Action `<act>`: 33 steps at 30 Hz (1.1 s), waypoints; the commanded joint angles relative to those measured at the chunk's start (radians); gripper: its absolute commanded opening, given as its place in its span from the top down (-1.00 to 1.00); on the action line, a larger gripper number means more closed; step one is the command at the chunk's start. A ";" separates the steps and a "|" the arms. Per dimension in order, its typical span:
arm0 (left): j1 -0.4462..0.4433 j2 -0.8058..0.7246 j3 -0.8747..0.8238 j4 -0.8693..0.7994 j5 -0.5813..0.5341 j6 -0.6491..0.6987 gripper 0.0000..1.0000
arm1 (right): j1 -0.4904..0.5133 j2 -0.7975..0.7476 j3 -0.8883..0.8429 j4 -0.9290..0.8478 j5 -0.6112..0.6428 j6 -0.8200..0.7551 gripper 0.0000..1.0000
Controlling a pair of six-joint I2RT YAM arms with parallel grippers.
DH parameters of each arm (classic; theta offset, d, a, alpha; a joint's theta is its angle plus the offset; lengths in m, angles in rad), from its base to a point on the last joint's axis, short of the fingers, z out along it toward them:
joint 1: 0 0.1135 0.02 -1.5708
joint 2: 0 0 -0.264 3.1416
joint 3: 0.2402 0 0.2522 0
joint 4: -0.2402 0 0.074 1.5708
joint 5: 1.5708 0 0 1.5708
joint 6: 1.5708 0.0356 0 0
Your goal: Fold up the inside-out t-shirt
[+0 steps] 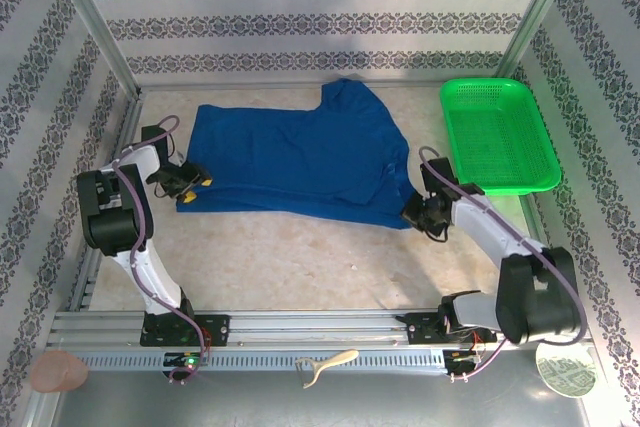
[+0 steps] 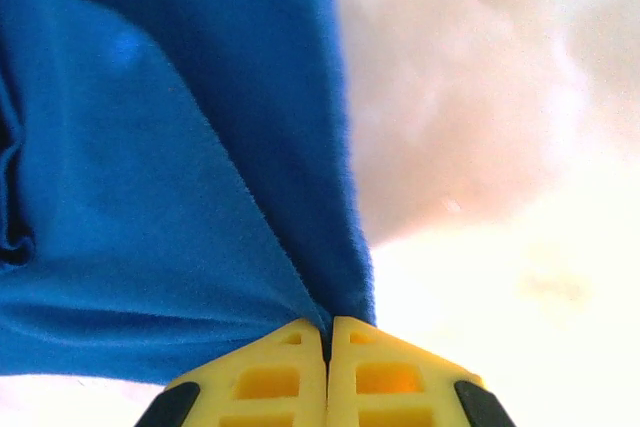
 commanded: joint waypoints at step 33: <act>0.027 -0.146 0.093 -0.115 0.074 0.004 -0.10 | 0.247 0.344 0.269 0.063 0.005 0.098 0.00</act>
